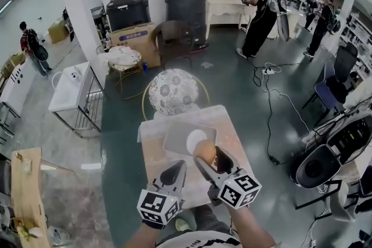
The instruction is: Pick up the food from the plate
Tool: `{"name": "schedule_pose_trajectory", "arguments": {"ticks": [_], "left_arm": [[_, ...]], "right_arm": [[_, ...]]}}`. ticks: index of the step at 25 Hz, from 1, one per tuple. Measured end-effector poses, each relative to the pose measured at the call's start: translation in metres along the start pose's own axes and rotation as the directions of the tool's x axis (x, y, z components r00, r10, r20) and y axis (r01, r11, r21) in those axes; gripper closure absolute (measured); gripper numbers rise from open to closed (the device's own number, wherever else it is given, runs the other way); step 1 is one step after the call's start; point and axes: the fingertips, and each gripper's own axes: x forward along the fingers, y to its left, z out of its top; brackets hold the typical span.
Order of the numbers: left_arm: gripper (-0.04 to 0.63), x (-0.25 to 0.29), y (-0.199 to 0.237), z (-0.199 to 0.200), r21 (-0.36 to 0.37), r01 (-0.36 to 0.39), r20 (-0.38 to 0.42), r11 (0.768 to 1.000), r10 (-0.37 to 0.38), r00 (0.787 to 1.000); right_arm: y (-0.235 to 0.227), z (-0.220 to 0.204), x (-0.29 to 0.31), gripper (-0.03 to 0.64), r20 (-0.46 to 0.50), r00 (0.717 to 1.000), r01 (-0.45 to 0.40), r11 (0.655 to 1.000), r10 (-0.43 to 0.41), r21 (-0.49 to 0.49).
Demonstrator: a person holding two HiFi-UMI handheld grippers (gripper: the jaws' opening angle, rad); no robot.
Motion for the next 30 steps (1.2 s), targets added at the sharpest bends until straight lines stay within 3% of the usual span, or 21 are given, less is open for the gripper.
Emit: {"name": "schedule_pose_trajectory", "arguments": {"ticks": [14,30], "left_arm": [[0.589,-0.024,-0.020,0.024,0.045,0.024,0.016,0.999,-0.024,1.000],[0.589,-0.027,-0.035,0.032,0.076,0.036,0.032,0.996,-0.039,0.999]], "right_arm": [[0.044,0.007,-0.028,0.321,0.024,0.999,-0.030,0.997,0.032,-0.069],[0.054,0.009,-0.039,0.321,0.020,0.999,-0.037,0.994,0.039,-0.100]]}}
